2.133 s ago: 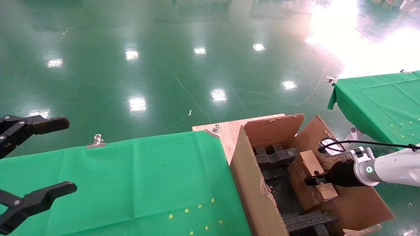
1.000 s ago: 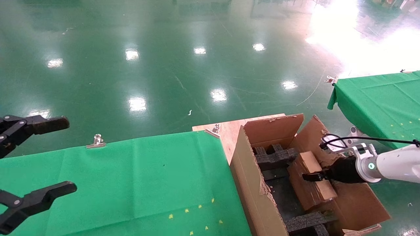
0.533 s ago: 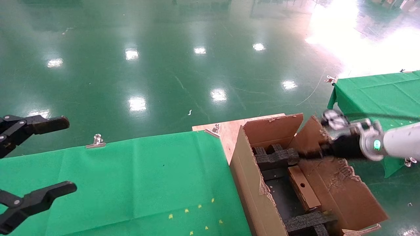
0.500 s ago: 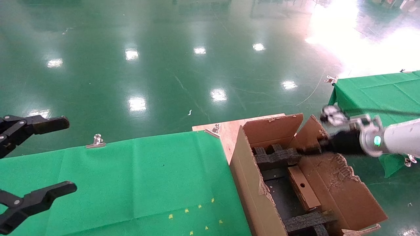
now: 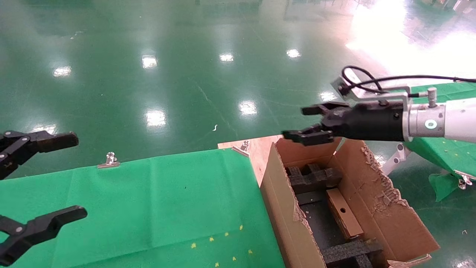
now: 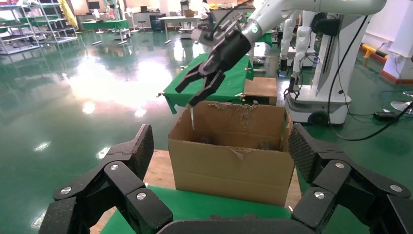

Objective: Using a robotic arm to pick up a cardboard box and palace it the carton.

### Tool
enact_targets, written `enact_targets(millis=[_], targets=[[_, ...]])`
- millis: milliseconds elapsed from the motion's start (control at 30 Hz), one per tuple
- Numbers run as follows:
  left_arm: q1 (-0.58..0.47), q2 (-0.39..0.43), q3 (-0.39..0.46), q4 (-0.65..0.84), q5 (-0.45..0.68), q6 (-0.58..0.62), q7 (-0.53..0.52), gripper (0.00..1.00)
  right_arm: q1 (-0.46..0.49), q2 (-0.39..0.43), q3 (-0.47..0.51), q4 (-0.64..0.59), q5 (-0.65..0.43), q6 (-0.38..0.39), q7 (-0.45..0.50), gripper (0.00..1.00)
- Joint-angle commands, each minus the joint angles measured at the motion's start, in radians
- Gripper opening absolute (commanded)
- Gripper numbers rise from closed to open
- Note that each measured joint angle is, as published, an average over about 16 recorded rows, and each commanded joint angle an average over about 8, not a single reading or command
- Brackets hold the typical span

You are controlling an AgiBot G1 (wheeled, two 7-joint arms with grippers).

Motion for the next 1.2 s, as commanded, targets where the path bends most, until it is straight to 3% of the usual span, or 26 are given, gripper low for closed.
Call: enact_targets(millis=[33,433,1200], targets=[[0.000,0.000,0.000,0.000,0.000,0.000,0.000,1.00,-0.001,0.009,0.014,0.033,0.031,-0.025,-0.013,1.00],[0.000,0.000,0.000,0.000,0.000,0.000,0.000,1.00,-0.022,0.003,0.034,0.034,0.024,-0.026,-0.011,1.00],[0.000,0.000,0.000,0.000,0.000,0.000,0.000,1.00,-0.249,-0.026,0.359,0.253,0.080,-0.155,-0.042,1.00]])
